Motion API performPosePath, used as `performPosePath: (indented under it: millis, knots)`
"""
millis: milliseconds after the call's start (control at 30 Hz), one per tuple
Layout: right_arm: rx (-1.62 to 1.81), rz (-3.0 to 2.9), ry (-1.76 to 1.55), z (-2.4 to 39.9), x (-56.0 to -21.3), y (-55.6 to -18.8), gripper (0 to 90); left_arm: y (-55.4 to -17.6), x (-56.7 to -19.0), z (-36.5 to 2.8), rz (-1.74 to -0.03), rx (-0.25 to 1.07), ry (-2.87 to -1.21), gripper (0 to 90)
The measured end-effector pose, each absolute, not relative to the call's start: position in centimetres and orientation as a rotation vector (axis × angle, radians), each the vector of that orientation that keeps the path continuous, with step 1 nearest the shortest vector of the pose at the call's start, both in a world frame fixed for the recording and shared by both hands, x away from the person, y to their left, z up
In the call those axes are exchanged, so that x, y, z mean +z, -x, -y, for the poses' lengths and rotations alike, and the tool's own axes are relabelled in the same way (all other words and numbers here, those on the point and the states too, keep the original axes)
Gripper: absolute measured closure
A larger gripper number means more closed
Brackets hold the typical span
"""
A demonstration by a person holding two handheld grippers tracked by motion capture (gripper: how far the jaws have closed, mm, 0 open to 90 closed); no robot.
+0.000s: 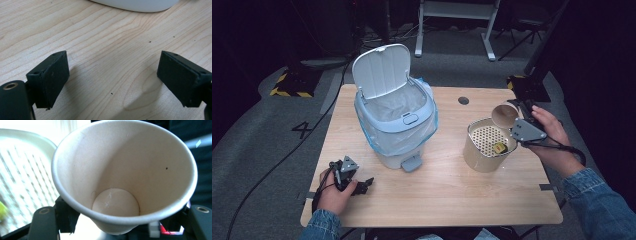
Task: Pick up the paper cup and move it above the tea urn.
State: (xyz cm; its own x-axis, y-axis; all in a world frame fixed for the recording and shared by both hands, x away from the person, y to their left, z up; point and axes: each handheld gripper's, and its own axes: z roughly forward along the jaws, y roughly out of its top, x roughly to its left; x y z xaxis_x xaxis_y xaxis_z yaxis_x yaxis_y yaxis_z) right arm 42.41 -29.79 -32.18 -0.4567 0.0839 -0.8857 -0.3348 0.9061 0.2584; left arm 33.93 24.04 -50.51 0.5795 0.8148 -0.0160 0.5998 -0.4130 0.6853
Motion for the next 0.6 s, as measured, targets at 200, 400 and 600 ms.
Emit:
performPosePath:
  millis: [200,400,600]
  knots:
    - [0.89,-2.158,-0.225,31.1,-32.2,-43.3,30.5,-33.9,-50.5,-24.0,-1.125,0.42,-2.159,10.8]
    - [1.301,-2.281,-0.586,32.7,-32.4,-44.2,30.5,-33.9,-50.5,-24.0,-1.126,0.419,-2.157,10.7]
    - [1.503,-2.351,-0.718,33.8,-32.5,-44.6,30.5,-33.9,-50.5,-24.0,-1.125,0.428,-2.157,10.8]
